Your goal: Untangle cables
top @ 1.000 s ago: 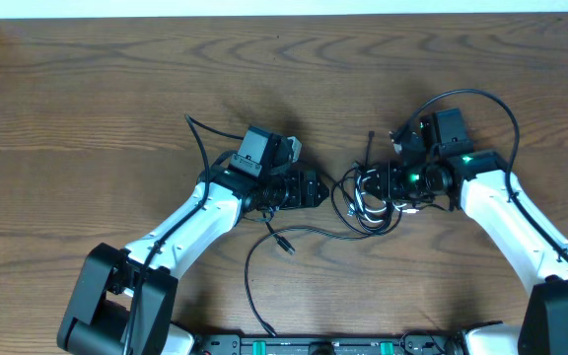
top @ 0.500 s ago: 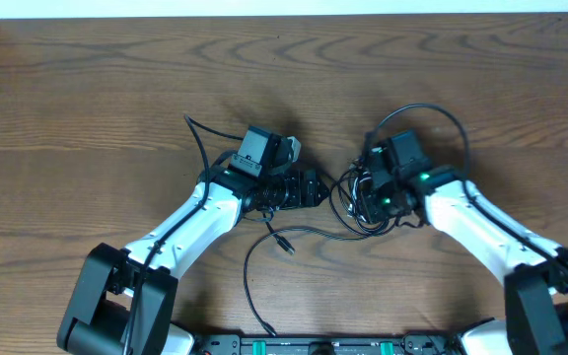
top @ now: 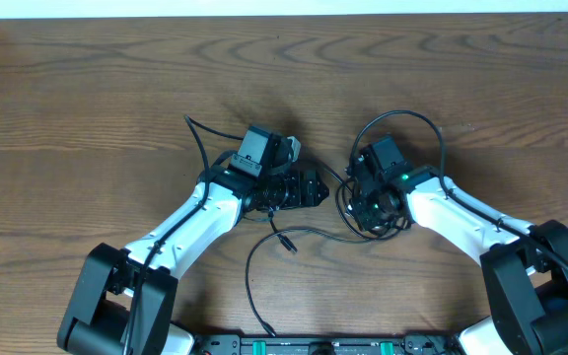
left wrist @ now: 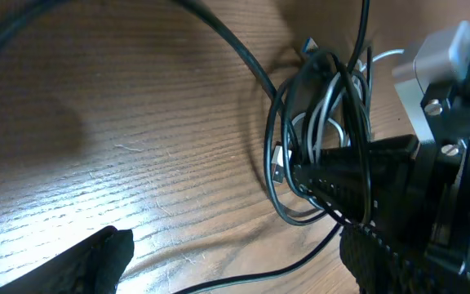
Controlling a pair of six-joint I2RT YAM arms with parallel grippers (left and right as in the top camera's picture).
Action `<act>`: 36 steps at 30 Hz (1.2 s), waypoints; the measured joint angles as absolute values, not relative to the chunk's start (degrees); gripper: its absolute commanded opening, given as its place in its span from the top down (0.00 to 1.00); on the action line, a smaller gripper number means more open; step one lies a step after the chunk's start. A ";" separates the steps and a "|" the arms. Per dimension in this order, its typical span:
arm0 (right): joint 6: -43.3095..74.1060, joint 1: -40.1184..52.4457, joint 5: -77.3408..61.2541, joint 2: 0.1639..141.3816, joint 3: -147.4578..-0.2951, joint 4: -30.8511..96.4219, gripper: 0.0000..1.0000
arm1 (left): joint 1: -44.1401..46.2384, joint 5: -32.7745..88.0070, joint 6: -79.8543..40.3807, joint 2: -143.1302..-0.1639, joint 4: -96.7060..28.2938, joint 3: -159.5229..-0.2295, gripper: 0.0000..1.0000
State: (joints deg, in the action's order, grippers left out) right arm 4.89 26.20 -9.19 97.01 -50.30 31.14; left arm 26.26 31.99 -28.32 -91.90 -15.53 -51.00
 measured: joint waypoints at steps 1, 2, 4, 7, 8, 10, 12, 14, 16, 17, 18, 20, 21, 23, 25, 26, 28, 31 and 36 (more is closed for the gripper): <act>4.86 26.11 -9.08 97.01 -50.76 32.86 0.99 | 26.26 31.86 -28.32 -91.90 -15.55 -51.00 0.13; 4.89 25.91 -8.80 97.01 -51.35 35.00 0.99 | 26.26 31.66 -28.32 -91.90 -15.53 -51.00 0.13; 4.89 25.43 -8.47 97.01 -52.88 38.89 0.99 | 26.26 31.48 -28.32 -91.90 -15.53 -51.00 0.12; 4.99 24.95 -8.12 96.84 -57.17 44.97 0.98 | 26.26 31.33 -28.32 -91.90 -15.53 -51.00 0.13; 5.10 24.93 -8.12 96.62 -58.41 46.28 0.98 | 26.26 31.31 -28.32 -91.90 -15.53 -51.00 0.13; 5.26 24.93 -8.45 95.68 -61.14 48.53 0.98 | 26.26 31.31 -28.32 -91.90 -15.55 -51.00 0.13; 5.41 24.93 -9.96 94.52 -63.44 49.91 0.98 | 26.26 31.29 -28.32 -91.90 -15.53 -51.00 0.13; 5.56 24.93 -12.93 93.36 -65.39 49.76 0.98 | 26.26 31.09 -28.32 -91.90 -15.57 -51.00 0.14; 5.61 24.93 -17.96 92.47 -67.05 48.05 0.98 | 26.24 29.98 -28.32 -91.90 -15.84 -51.00 0.14; 5.56 24.95 -20.14 92.23 -67.59 46.92 0.99 | 26.22 29.34 -28.32 -91.90 -16.16 -51.00 0.14; 5.37 24.95 -22.15 92.03 -67.90 45.58 0.98 | 26.04 28.51 -28.32 -91.90 -16.75 -51.00 0.14; 4.69 25.28 -24.23 91.85 -67.83 42.98 0.99 | 25.23 26.98 -28.32 -91.90 -18.02 -51.00 0.15; 4.54 25.63 -23.73 91.88 -67.46 41.28 0.98 | 24.58 26.52 -28.32 -91.90 -18.81 -51.00 0.15; 5.61 26.68 -19.68 92.29 -66.02 38.57 0.99 | 22.87 25.52 -28.32 -91.90 -20.23 -51.00 0.15; 9.04 27.75 -12.38 94.26 -64.40 39.77 0.99 | 20.67 24.93 -28.34 -91.90 -22.02 -51.00 0.15; 10.68 28.01 -9.47 95.61 -63.86 40.93 0.99 | 19.88 24.82 -28.34 -91.90 -22.48 -51.00 0.15; 13.39 28.05 -5.21 98.56 -62.81 42.26 0.99 | 18.13 24.53 -28.36 -91.90 -23.14 -51.00 0.15; 15.90 27.99 -1.50 100.31 -62.02 42.41 0.96 | 16.93 25.82 -28.62 -91.90 -22.37 -51.00 0.15; 17.45 27.97 -0.38 100.20 -62.04 41.60 0.93 | 16.93 31.75 -28.75 -91.90 -18.63 -51.00 0.15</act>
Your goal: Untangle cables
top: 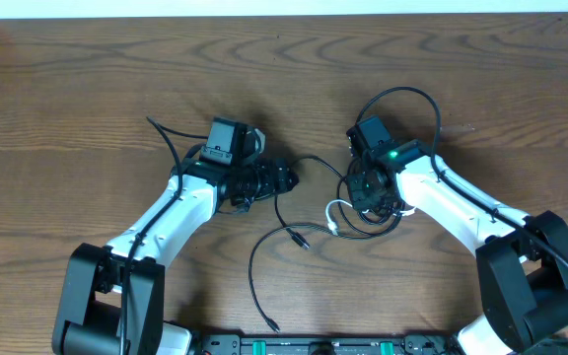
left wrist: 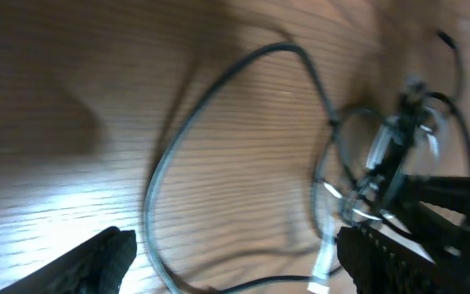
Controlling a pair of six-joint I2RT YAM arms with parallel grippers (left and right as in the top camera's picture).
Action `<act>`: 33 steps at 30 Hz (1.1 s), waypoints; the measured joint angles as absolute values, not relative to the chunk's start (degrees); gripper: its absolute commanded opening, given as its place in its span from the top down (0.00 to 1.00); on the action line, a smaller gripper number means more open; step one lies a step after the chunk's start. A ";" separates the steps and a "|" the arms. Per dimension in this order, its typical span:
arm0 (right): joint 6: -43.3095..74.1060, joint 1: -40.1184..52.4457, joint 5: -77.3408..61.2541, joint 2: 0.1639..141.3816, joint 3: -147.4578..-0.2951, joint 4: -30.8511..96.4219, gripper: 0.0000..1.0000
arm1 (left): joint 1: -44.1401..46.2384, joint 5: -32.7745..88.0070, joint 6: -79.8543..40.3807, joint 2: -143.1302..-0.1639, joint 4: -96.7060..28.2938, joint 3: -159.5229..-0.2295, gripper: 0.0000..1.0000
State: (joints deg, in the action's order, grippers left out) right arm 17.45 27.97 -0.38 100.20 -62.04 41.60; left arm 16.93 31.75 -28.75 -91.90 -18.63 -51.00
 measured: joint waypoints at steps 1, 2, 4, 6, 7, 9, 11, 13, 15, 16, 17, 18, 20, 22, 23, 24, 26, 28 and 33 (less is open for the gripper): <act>17.45 27.97 -0.58 100.20 -62.04 41.52 0.93 | 16.93 32.73 -28.73 -91.90 -18.24 -51.00 0.15; 17.45 27.97 -0.97 100.20 -62.04 41.54 0.92 | 16.93 33.32 -28.75 -91.90 -17.98 -51.00 0.15; 17.45 27.97 -1.63 100.20 -62.04 41.76 0.91 | 16.93 34.41 -28.73 -91.90 -17.82 -51.00 0.15; 17.45 27.86 -2.17 99.96 -62.04 42.17 0.91 | 16.93 34.87 -28.73 -91.90 -17.80 -51.00 0.15; 17.45 27.81 -2.44 99.66 -62.04 42.39 0.91 | 16.93 35.11 -28.73 -91.90 -17.80 -51.00 0.15; 17.45 27.59 -2.94 98.45 -62.06 42.65 0.88 | 16.93 35.57 -28.73 -91.90 -17.78 -51.00 0.15; 17.43 27.35 -3.09 96.77 -62.08 42.96 0.91 | 16.93 35.77 -28.73 -91.90 -17.78 -51.00 0.15; 17.56 27.27 -3.25 94.54 -62.08 43.18 0.96 | 16.93 35.90 -28.73 -91.90 -17.78 -51.00 0.15; 17.52 27.24 -3.44 92.25 -62.17 43.68 0.93 | 16.93 35.92 -28.73 -91.90 -17.78 -51.00 0.15; 17.56 27.24 -3.55 91.53 -62.22 43.77 0.85 | 16.93 35.92 -28.73 -91.90 -17.78 -51.00 0.15; 17.78 27.24 -3.70 90.74 -62.33 43.88 0.80 | 16.93 35.92 -28.73 -91.90 -17.78 -51.00 0.15; 17.63 27.24 -3.99 90.28 -62.43 43.97 0.78 | 16.93 35.92 -28.73 -91.90 -17.78 -51.00 0.15; 17.34 27.24 -4.19 89.97 -62.61 43.83 0.77 | 16.93 35.90 -28.73 -91.90 -17.78 -51.00 0.15; 16.86 27.24 -4.05 90.08 -62.61 43.83 0.80 | 16.93 35.92 -28.73 -91.90 -17.78 -51.00 0.15; 16.71 27.24 -3.86 90.17 -62.61 43.83 0.81 | 16.93 35.90 -28.73 -91.90 -17.78 -51.00 0.15; 16.45 27.24 -3.55 90.45 -62.61 43.83 0.80 | 16.93 35.92 -28.73 -91.90 -17.78 -51.00 0.15; 16.23 27.24 -3.18 91.35 -62.61 43.83 0.83 | 16.93 35.92 -28.73 -91.90 -17.78 -51.00 0.15; 16.10 27.24 -2.96 92.71 -62.61 43.79 0.86 | 16.93 35.92 -28.73 -91.90 -17.78 -51.00 0.15; 16.10 27.24 -2.76 95.96 -62.61 42.50 0.89 | 16.93 35.92 -28.73 -91.90 -17.78 -51.00 0.15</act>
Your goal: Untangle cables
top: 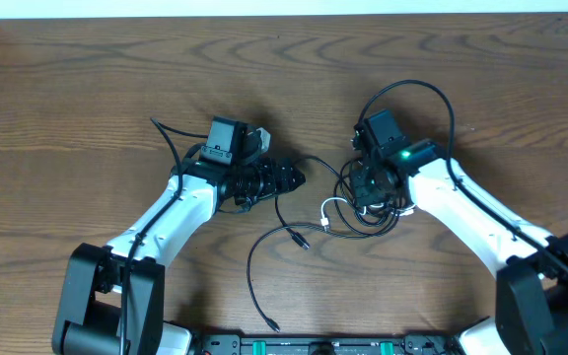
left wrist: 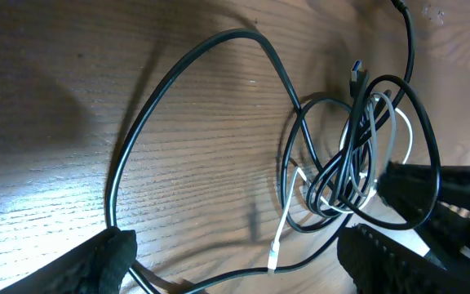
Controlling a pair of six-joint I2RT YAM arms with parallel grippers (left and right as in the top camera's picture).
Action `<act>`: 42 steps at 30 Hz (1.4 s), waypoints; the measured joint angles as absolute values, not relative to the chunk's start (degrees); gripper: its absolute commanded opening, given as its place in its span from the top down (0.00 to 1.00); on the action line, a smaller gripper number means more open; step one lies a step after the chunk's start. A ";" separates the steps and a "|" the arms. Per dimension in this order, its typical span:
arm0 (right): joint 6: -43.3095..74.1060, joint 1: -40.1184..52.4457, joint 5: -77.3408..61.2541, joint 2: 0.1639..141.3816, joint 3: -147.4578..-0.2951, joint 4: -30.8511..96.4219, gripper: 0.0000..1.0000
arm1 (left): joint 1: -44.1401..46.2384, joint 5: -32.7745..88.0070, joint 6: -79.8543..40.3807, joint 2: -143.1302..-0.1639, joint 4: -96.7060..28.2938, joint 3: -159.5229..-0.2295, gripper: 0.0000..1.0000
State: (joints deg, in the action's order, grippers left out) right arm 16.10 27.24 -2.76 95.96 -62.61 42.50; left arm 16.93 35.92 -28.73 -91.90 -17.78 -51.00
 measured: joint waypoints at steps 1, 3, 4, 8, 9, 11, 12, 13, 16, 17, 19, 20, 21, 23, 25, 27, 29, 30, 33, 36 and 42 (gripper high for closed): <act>16.14 27.24 -2.74 96.64 -62.61 42.30 0.89 | 16.93 35.92 -28.73 -91.90 -17.78 -51.00 0.15; 16.40 27.24 -2.74 97.67 -62.61 42.24 0.89 | 16.93 35.92 -28.73 -91.90 -17.78 -51.00 0.15; 16.53 27.24 -2.74 98.19 -62.61 42.06 0.90 | 16.93 35.92 -28.73 -91.90 -17.78 -51.00 0.15; 16.95 27.24 -2.55 99.72 -62.61 41.50 0.99 | 16.93 35.92 -28.73 -91.90 -17.78 -51.00 0.15; 17.32 27.24 -2.37 100.01 -62.61 41.47 0.99 | 16.93 35.92 -28.73 -91.90 -17.78 -51.00 0.15; 17.34 27.24 -1.87 100.38 -62.61 41.60 0.99 | 16.93 35.92 -28.73 -91.90 -17.78 -51.00 0.15; 17.39 27.24 -1.69 100.44 -62.61 41.78 0.99 | 16.93 35.92 -28.73 -91.90 -17.78 -51.00 0.15; 17.39 27.24 -1.56 100.47 -62.61 41.98 0.99 | 16.93 35.92 -28.73 -91.90 -17.78 -51.00 0.15; 17.39 27.22 -1.43 100.44 -62.63 42.83 0.99 | 16.93 35.92 -28.73 -91.90 -17.78 -51.00 0.15; 17.39 27.22 -1.43 100.38 -62.72 44.03 0.99 | 16.93 35.92 -28.73 -91.90 -17.78 -51.00 0.15; 17.39 27.22 -1.39 99.74 -63.00 46.33 0.99 | 16.93 35.90 -28.73 -91.90 -17.78 -51.00 0.15; 17.41 27.22 -1.37 99.33 -63.13 46.98 0.99 | 16.93 35.90 -28.73 -91.90 -17.78 -51.00 0.15; 17.41 27.22 -1.26 98.52 -63.66 48.73 0.98 | 16.93 35.90 -28.73 -91.90 -17.78 -51.00 0.15; 17.41 27.22 -1.15 96.36 -64.84 50.98 0.98 | 16.93 35.90 -28.73 -91.90 -17.78 -51.00 0.15; 17.41 27.22 -1.06 93.34 -66.22 52.49 0.98 | 16.93 35.90 -28.73 -91.90 -17.78 -51.00 0.15; 17.41 27.22 -1.10 90.35 -67.05 53.23 0.99 | 16.93 35.90 -28.73 -91.90 -17.78 -51.00 0.15; 17.41 27.22 -1.48 87.20 -67.48 53.91 0.98 | 16.93 35.90 -28.73 -91.90 -17.78 -51.00 0.15; 17.41 27.22 -1.54 85.78 -67.53 54.26 0.98 | 16.93 35.90 -28.73 -91.90 -17.78 -51.00 0.15; 17.39 27.22 -1.72 82.39 -67.55 55.18 0.99 | 16.93 35.92 -28.73 -91.90 -17.78 -51.00 0.15; 17.39 27.03 -1.78 79.57 -67.55 55.37 0.98 | 16.93 35.90 -28.73 -91.90 -17.78 -51.00 0.15; 17.37 25.28 -6.44 72.99 -67.55 49.36 0.98 | 16.93 35.90 -28.73 -91.90 -17.78 -51.00 0.15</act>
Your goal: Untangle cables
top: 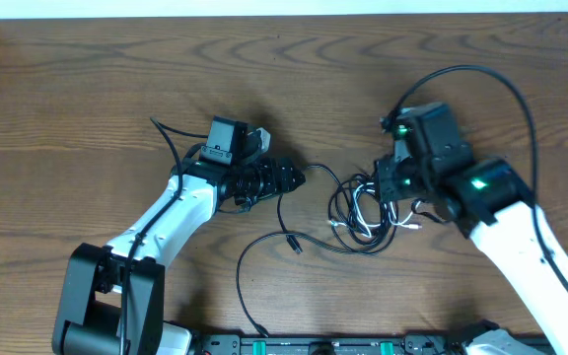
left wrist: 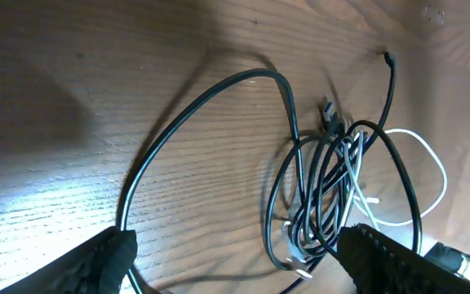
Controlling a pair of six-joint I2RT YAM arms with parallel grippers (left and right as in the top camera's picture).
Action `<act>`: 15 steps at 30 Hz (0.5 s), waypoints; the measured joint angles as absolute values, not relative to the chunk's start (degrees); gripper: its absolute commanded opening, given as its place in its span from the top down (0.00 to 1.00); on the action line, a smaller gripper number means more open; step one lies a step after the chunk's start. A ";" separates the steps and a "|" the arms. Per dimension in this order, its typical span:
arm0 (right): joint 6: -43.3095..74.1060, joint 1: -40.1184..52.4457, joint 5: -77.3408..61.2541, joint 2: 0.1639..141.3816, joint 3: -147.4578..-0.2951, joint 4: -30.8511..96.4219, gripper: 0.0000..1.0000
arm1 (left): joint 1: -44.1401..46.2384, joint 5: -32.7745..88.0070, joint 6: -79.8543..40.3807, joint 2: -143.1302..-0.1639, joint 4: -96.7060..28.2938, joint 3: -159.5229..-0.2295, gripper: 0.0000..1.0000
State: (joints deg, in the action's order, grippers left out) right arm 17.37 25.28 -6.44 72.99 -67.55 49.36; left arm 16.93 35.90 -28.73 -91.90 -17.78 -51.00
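A tangle of black, grey and white cables (top: 363, 215) lies on the wooden table between my arms; the left wrist view shows it as a knot (left wrist: 333, 196) with a white loop (left wrist: 427, 175) trailing right. My right gripper (top: 390, 189) is raised over its right side, seemingly shut on the tangle, and a black loop (top: 481, 74) arches above that arm. My left gripper (top: 299, 179) stands open to the tangle's left (left wrist: 235, 257). A black cable (left wrist: 202, 106) curves from the knot past its left finger (left wrist: 96, 261).
A loose black cable with a plug end (top: 291, 243) runs from under the left gripper toward the table's front edge. The arms' base rail (top: 314, 345) lines the front. Bare wood table (top: 87, 89) spreads left and to the back.
The right arm has risen toward the camera and shifted right, and its black loop has grown. The tangle is drawn tighter, with the white cable now on its right. The left arm is unchanged.
My left gripper was open close against the tangle, with the right gripper in it. Then the left had drawn back leftward, a black cable stretching out from the knot. It stayed there, while the right arm now stands raised with the tangle.
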 measured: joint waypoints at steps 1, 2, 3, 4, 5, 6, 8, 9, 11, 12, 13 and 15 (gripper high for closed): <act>17.37 25.02 -7.51 71.94 -67.57 48.36 0.96 | 16.93 35.90 -28.73 -91.90 -17.78 -51.00 0.15; 17.37 24.91 -8.27 70.98 -67.57 47.90 0.92 | 16.93 35.90 -28.73 -91.90 -17.78 -51.00 0.15; 17.21 24.86 -8.56 70.26 -67.61 47.94 0.86 | 16.93 35.90 -28.73 -91.90 -17.78 -51.00 0.15; 17.21 24.86 -8.58 69.73 -67.68 48.27 0.81 | 16.93 35.90 -28.73 -91.90 -17.78 -51.00 0.15; 17.08 24.86 -8.54 69.58 -67.75 48.88 0.79 | 16.93 35.90 -28.73 -91.90 -17.78 -51.00 0.15; 16.97 24.86 -8.36 69.60 -67.77 49.63 0.78 | 16.93 35.90 -28.73 -91.90 -17.78 -51.00 0.15; 16.34 24.86 -8.12 70.35 -67.75 52.05 0.76 | 16.93 35.90 -28.73 -91.90 -17.76 -51.00 0.15; 16.05 24.86 -8.10 70.89 -67.59 52.93 0.76 | 16.93 35.92 -28.73 -91.90 -17.78 -51.00 0.15; 15.92 24.86 -7.97 72.66 -66.26 53.45 0.75 | 16.93 35.90 -28.73 -91.90 -17.78 -51.00 0.15; 15.92 24.86 -7.90 73.45 -65.47 53.54 0.76 | 16.93 35.90 -28.73 -91.90 -17.78 -51.00 0.15; 16.12 24.86 -7.90 74.54 -64.49 53.47 0.77 | 16.93 35.90 -28.73 -91.90 -17.78 -51.00 0.15; 16.67 24.86 -8.12 76.95 -62.57 53.12 0.78 | 16.93 35.90 -28.73 -91.90 -17.78 -51.00 0.15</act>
State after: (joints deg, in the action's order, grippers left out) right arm 16.67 24.86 -8.12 76.95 -62.57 53.12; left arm 16.93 35.90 -28.73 -91.90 -17.78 -51.00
